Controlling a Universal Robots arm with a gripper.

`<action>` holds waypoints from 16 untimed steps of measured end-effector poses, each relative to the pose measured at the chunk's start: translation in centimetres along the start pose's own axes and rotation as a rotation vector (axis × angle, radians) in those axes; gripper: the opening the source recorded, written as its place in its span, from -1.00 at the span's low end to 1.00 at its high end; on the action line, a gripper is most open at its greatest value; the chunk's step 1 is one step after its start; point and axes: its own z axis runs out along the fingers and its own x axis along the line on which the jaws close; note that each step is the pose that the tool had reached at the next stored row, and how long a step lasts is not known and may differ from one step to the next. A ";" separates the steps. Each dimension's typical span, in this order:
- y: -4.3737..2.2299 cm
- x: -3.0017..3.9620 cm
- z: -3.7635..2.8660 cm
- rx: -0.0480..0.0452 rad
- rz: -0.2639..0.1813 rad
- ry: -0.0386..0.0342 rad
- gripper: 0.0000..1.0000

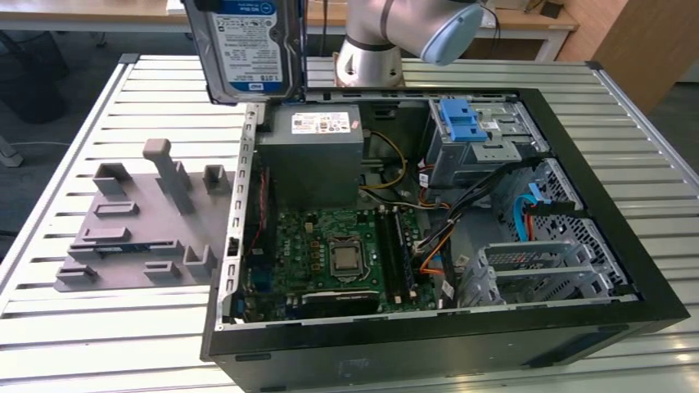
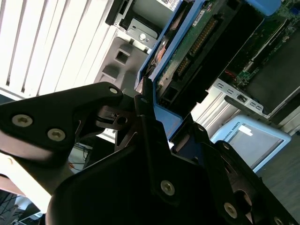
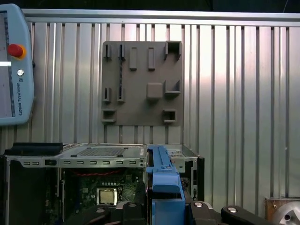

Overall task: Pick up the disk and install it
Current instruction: 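Pick up the disk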

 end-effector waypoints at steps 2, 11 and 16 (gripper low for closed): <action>-0.33 0.26 -0.01 -0.0001 0.000 0.0000 -0.27; -1.62 1.33 -0.03 0.0000 0.000 -0.0005 -0.27; -2.32 1.96 -0.05 0.0000 0.000 -0.0009 -0.27</action>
